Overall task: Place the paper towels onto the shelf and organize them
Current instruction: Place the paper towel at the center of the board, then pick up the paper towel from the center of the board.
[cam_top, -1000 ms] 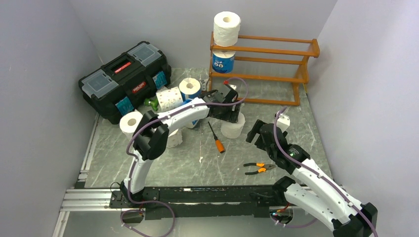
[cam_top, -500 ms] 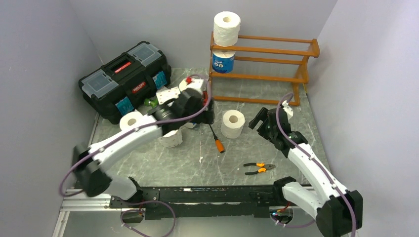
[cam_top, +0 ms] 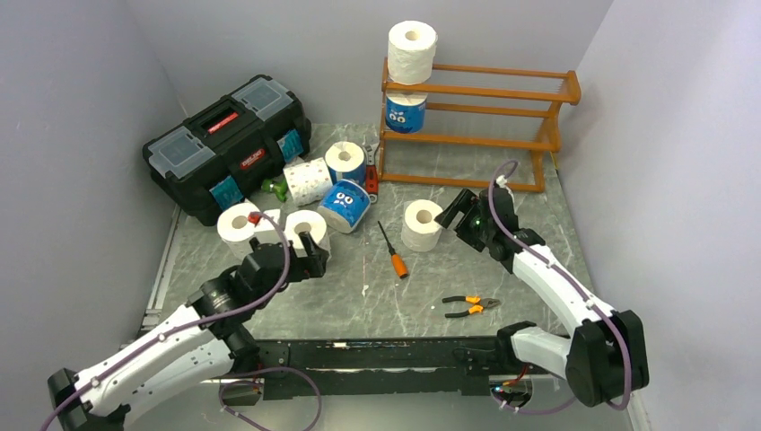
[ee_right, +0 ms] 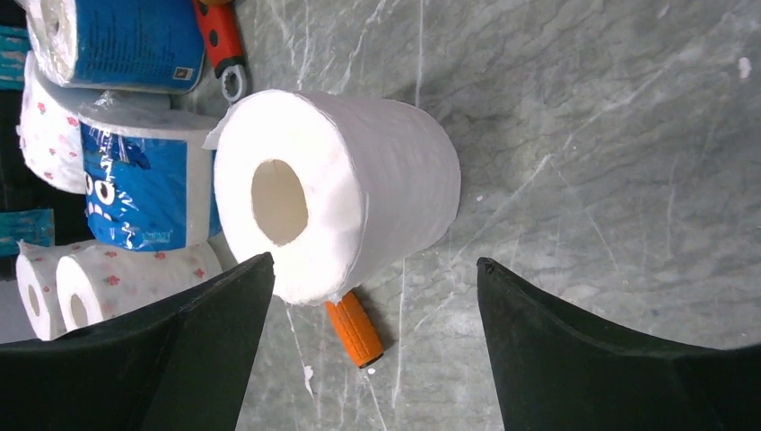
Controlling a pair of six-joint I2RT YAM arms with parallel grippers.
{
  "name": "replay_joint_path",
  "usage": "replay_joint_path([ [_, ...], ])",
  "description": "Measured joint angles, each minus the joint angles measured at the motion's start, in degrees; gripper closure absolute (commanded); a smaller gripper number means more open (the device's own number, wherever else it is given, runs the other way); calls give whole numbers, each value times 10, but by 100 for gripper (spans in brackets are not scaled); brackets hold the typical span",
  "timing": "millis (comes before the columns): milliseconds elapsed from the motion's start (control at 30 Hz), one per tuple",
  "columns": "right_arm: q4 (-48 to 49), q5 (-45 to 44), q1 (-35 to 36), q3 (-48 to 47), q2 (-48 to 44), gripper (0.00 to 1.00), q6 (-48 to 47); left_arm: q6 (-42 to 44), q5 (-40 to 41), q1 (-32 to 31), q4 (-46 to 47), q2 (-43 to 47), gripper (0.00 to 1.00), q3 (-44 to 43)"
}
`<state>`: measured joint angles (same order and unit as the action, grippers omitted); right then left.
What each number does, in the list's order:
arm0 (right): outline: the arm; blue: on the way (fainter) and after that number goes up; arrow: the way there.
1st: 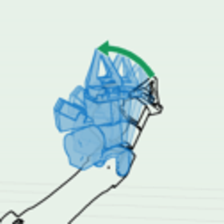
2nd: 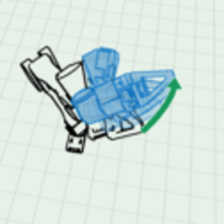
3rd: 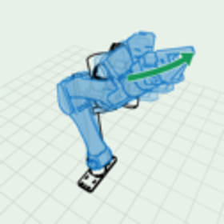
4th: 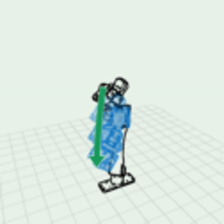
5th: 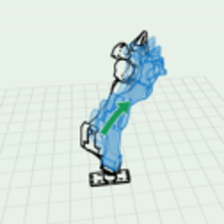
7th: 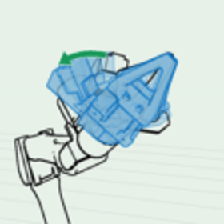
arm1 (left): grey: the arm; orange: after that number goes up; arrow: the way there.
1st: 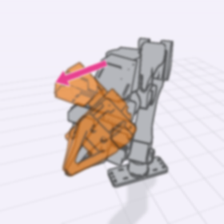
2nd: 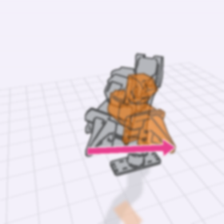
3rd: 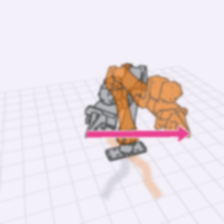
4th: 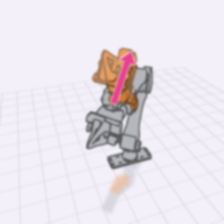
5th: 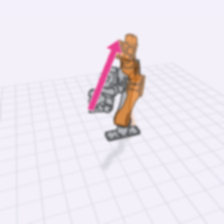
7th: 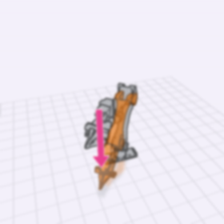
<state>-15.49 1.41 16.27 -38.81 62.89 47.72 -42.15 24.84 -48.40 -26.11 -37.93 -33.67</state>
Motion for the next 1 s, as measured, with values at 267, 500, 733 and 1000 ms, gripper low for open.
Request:
replay_joint_path([
  [267,30,22,0,-11,51,21,1,-23,24,0,-4,70,2,29],
  [500,54,36,2,-18,76,23,0,-30,35,0,-14,70,2,37],
  [733,61,36,3,-28,108,26,1,-40,35,0,-14,65,2,50],
  [1000,64,33,14,-46,134,35,1,-42,35,0,-13,60,3,52],
])
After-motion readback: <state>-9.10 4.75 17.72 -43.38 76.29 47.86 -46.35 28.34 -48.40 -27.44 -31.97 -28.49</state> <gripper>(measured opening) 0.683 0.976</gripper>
